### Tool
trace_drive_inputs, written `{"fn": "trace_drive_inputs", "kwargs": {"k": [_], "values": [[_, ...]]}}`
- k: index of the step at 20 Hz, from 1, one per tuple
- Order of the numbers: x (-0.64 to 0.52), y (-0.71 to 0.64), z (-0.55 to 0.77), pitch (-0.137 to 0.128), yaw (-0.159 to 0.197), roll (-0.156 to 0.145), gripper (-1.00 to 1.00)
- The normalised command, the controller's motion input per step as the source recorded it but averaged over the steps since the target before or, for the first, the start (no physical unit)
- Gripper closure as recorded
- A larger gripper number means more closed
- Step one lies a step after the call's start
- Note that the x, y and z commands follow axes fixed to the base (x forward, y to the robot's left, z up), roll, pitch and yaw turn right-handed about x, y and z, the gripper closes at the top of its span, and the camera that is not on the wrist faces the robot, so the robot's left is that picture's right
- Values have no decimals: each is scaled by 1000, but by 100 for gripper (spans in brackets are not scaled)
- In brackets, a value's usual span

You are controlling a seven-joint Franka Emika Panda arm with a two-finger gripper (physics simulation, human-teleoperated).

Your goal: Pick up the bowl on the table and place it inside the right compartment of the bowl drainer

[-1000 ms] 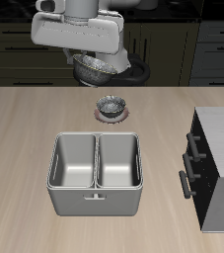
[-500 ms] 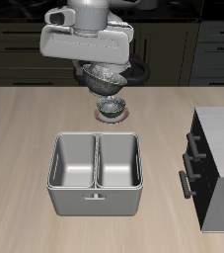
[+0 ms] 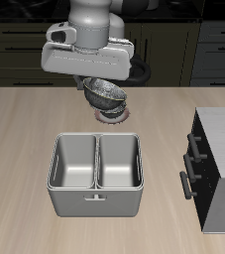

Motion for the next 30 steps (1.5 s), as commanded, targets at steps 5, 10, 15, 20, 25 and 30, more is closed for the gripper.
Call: {"fn": "trace_drive_inputs", "kwargs": {"k": [5, 10, 15, 20, 25, 30], "values": [[27, -175, -119, 15, -12, -29, 100], [50, -314, -84, 12, -12, -58, 100], [37, -188, -129, 15, 0, -37, 100], [34, -125, -265, 26, 19, -20, 100], [10, -75, -247, 24, 13, -13, 100], [10, -195, -201, 22, -8, -34, 100]]}}
